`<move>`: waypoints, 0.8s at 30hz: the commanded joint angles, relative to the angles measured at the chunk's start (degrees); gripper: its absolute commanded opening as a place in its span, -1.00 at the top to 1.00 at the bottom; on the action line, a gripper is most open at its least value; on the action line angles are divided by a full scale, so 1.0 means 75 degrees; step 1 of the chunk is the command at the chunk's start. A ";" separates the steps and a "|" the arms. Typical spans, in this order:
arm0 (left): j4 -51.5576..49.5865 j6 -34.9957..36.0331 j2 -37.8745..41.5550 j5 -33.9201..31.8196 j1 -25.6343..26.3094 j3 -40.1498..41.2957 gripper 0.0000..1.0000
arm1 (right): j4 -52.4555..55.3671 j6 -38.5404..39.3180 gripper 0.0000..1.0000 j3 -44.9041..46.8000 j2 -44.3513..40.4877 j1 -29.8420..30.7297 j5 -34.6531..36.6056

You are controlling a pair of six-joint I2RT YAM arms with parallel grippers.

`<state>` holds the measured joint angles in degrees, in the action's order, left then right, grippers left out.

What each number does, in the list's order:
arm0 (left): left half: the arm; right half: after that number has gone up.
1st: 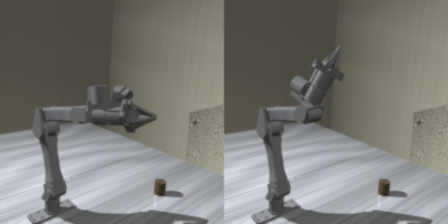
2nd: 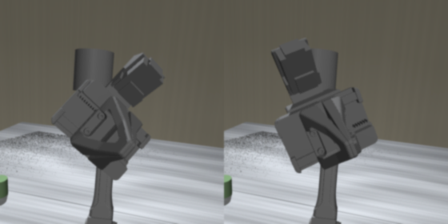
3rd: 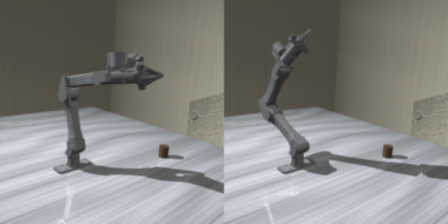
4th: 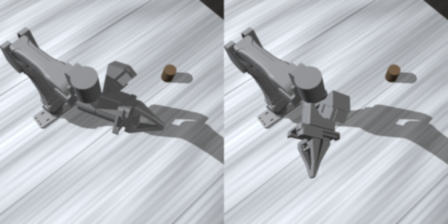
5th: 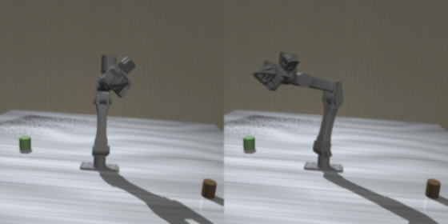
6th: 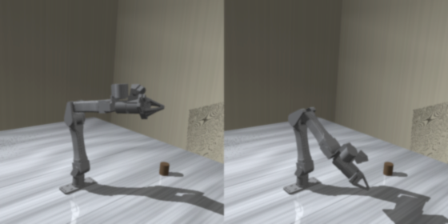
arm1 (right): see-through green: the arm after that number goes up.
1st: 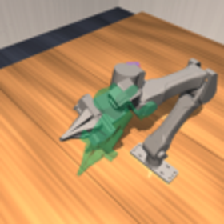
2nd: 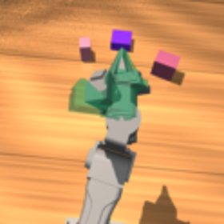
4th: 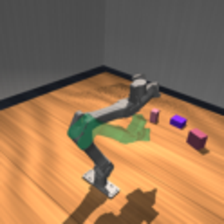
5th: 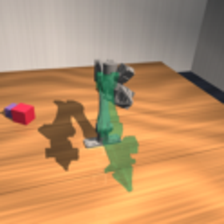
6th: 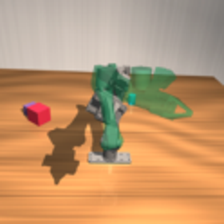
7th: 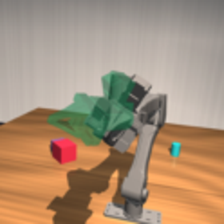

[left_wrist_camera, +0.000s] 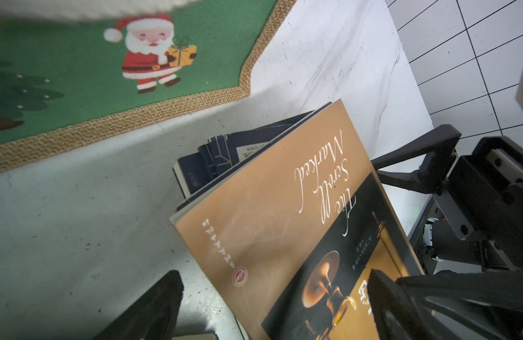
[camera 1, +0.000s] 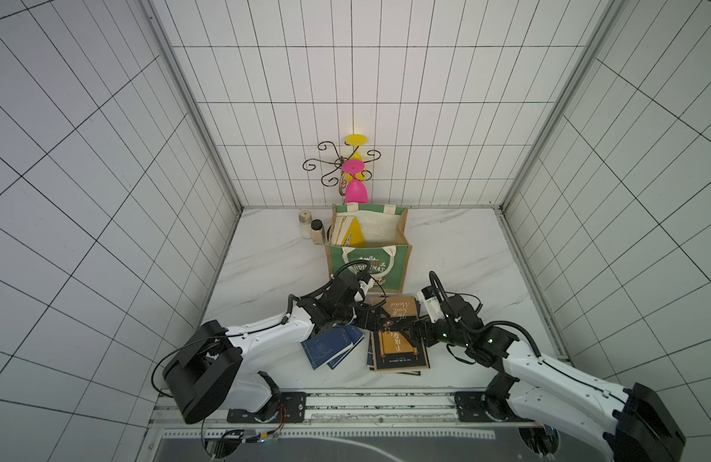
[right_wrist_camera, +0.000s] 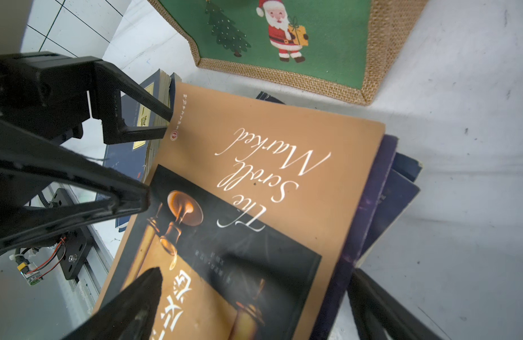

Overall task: Put the books into the canvas bag
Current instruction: Pick up the book from the book.

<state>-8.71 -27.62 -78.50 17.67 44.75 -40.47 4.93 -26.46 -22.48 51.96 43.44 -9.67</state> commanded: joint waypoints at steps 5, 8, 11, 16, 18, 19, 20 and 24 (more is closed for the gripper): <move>0.0235 0.0000 0.0119 0.0010 -0.0084 0.0130 -0.95 | 0.0180 0.0216 -0.98 -0.0407 -0.0155 0.0155 0.0261; 0.0246 0.0002 0.0142 0.0012 -0.0086 0.0152 -0.95 | 0.0223 0.0238 -0.98 -0.0459 -0.0138 0.0183 0.0293; 0.0253 0.0002 0.0159 0.0019 -0.0113 0.0160 -0.95 | 0.0253 0.0254 -0.98 -0.0471 -0.0135 0.0214 0.0379; 0.0275 0.0002 0.0152 0.0012 -0.0145 0.0203 -0.95 | 0.0355 0.0393 -0.98 -0.0581 -0.0190 0.0252 0.0590; 0.0278 0.0003 0.0127 0.0039 -0.0166 0.0210 -0.95 | 0.0371 0.0481 -0.98 -0.0631 -0.0190 0.0255 0.0653; 0.0280 -0.0006 0.0119 0.0038 -0.0166 0.0215 -0.95 | 0.0396 0.0550 -0.98 -0.0677 -0.0182 0.0265 0.0699; 0.0288 -0.0008 0.0119 0.0038 -0.0175 0.0215 -0.94 | 0.0418 0.0597 -0.98 -0.0714 -0.0158 0.0267 0.0725; 0.0281 -0.0009 0.0166 0.0039 -0.0190 0.0205 -0.95 | 0.0468 0.0773 -0.98 -0.0880 0.0027 0.0266 0.0679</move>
<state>-8.01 -27.62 -78.39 17.69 43.66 -39.29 7.20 -22.59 -23.20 51.53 44.95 -5.34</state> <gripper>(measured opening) 0.972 0.989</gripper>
